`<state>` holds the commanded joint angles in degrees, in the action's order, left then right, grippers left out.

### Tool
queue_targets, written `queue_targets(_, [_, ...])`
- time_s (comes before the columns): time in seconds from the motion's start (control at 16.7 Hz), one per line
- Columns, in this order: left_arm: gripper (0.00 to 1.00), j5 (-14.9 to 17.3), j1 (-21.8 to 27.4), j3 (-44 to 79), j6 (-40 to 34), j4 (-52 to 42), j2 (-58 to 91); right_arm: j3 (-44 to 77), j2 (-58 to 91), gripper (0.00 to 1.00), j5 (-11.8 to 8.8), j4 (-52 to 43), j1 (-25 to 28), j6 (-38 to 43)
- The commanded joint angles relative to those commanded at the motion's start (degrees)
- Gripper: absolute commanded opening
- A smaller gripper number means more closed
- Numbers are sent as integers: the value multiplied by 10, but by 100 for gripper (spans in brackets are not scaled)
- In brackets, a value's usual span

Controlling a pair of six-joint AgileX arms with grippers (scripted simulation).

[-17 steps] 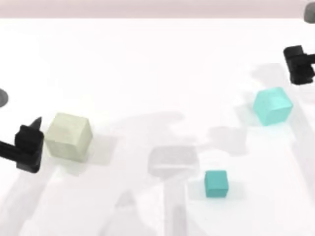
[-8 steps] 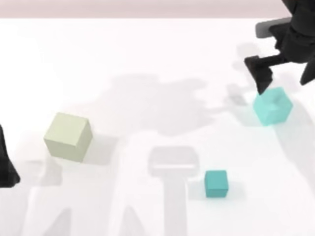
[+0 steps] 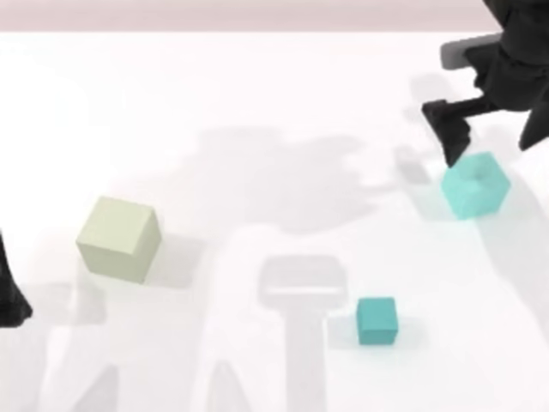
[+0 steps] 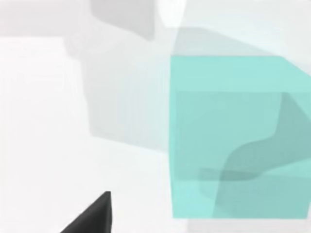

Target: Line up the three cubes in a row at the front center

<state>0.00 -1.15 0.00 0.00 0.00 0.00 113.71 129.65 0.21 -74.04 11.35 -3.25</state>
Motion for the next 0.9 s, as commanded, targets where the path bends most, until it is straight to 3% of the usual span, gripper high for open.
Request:
queue_targets(0.48, [100,0,0,0,0,0,0,-118,38,100,0,159,4,1])
queue_targets(0.78, [100,0,0,0,0,0,0,-132,43,100,0,175,4,2])
queue_targets(0.9, [100,0,0,0,0,0,0,-132,43,85,0,175,4,2])
